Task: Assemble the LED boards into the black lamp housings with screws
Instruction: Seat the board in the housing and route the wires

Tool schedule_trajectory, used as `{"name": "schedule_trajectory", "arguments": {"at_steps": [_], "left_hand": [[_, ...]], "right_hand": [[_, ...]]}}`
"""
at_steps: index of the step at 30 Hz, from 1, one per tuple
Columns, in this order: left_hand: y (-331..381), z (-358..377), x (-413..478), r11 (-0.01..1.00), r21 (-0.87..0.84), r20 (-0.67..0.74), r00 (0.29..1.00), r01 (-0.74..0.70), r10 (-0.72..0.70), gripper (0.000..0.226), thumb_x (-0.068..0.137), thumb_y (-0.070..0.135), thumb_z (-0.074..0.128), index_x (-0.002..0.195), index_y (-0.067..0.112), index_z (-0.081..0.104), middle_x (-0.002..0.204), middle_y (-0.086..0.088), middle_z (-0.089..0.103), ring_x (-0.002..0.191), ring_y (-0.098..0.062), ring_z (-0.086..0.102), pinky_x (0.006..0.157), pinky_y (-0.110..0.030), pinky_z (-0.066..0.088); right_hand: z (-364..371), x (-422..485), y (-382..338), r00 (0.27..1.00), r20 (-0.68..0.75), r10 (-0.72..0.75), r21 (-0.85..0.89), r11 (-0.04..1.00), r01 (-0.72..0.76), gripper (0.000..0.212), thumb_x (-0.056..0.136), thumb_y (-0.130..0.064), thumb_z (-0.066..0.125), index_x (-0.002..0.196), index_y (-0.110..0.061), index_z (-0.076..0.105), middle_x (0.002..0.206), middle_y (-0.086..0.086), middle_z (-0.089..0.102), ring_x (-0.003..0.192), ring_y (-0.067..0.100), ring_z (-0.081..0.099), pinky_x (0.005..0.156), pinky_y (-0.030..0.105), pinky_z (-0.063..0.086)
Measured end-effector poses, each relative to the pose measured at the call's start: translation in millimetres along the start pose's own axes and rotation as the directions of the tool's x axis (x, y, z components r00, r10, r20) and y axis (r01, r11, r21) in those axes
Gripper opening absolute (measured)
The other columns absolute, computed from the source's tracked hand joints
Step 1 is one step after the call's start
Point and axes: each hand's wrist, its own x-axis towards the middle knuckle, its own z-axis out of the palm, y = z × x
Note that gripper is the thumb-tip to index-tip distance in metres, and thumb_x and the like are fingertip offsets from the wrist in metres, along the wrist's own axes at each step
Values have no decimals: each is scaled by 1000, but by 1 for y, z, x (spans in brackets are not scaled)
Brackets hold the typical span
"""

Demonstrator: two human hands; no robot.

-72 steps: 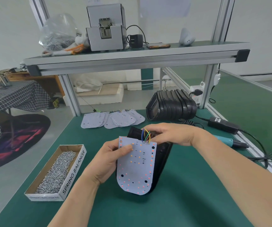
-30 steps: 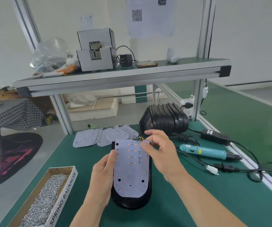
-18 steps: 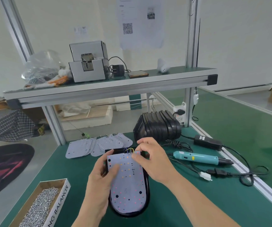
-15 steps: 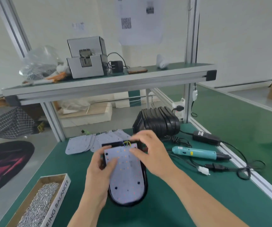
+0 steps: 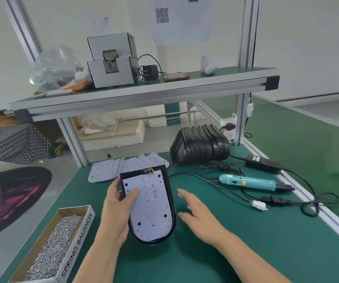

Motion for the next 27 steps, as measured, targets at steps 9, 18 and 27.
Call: {"name": "schedule_trajectory", "arguments": {"at_steps": [9, 18, 27], "left_hand": [[-14, 9, -13, 998, -32, 168, 984, 62, -55, 47, 83, 2, 73, 117, 33, 60, 95, -11, 76, 82, -27, 75, 64, -33, 60], [-9, 10, -15, 990, -102, 220, 973, 95, -70, 38, 81, 28, 71, 119, 26, 68, 111, -9, 75, 95, -20, 72, 76, -33, 61], [-2, 7, -14, 963, -223, 279, 957, 151, -85, 44, 79, 14, 73, 122, 19, 66, 119, -17, 72, 100, -27, 72, 89, -44, 60]], "right_hand": [[-14, 21, -37, 977, -212, -24, 377, 920, 105, 44, 87, -47, 63, 128, -55, 49, 122, -26, 57, 110, 3, 62, 91, 21, 47], [-13, 27, -43, 934, -355, -45, 252, 957, 142, 11, 92, -20, 72, 86, -28, 71, 119, -18, 54, 108, 3, 58, 88, 30, 53], [-39, 30, -53, 927, -364, -91, 461, 847, 264, 21, 101, -25, 56, 92, -32, 74, 130, -11, 58, 120, 5, 57, 91, 23, 48]]}}
